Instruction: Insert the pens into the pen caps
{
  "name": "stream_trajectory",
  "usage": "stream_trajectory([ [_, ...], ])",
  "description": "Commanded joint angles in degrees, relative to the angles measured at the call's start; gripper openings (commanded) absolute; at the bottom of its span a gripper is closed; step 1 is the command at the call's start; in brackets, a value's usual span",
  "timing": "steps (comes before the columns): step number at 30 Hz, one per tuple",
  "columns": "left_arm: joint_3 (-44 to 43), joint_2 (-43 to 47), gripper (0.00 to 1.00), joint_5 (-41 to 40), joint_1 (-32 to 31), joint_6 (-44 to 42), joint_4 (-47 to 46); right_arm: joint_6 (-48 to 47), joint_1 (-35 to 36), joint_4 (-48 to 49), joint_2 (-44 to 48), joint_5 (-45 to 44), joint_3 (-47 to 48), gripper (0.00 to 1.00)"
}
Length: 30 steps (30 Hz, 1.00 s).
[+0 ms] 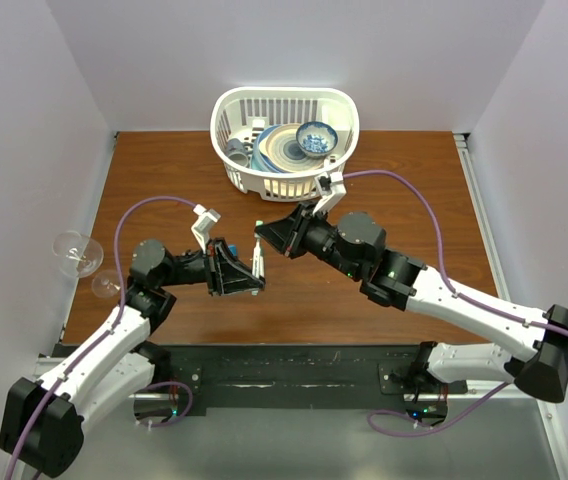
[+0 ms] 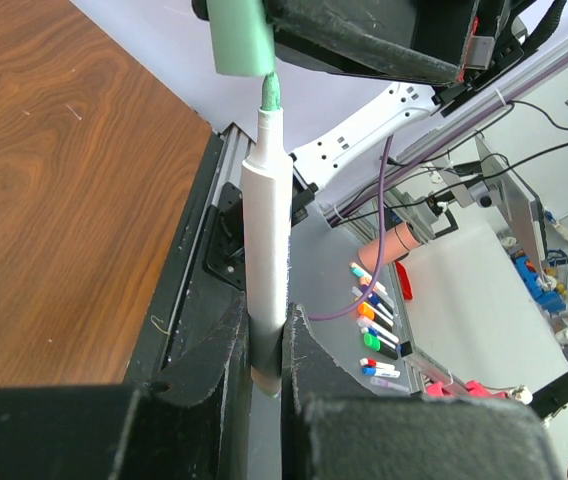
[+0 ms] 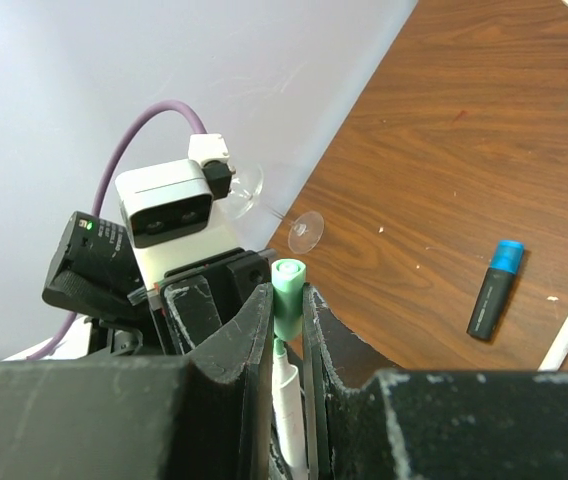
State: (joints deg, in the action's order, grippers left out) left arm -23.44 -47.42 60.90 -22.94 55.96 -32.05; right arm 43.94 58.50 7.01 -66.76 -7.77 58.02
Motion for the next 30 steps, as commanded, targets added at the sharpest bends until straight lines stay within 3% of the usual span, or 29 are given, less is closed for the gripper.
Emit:
stream_trajectory([
  [1,-1.3,-0.4,0.00,0.5,0.3,-0.5,-1.5,0.1,0.3,2.3,2.2,0.2,-0.4,0.10],
  [30,-2.8,-2.3,0.00,-0.3,0.3,-1.8,-2.0,-0.3,2.3,1.3,1.8,0.8,-3.8,0.09],
])
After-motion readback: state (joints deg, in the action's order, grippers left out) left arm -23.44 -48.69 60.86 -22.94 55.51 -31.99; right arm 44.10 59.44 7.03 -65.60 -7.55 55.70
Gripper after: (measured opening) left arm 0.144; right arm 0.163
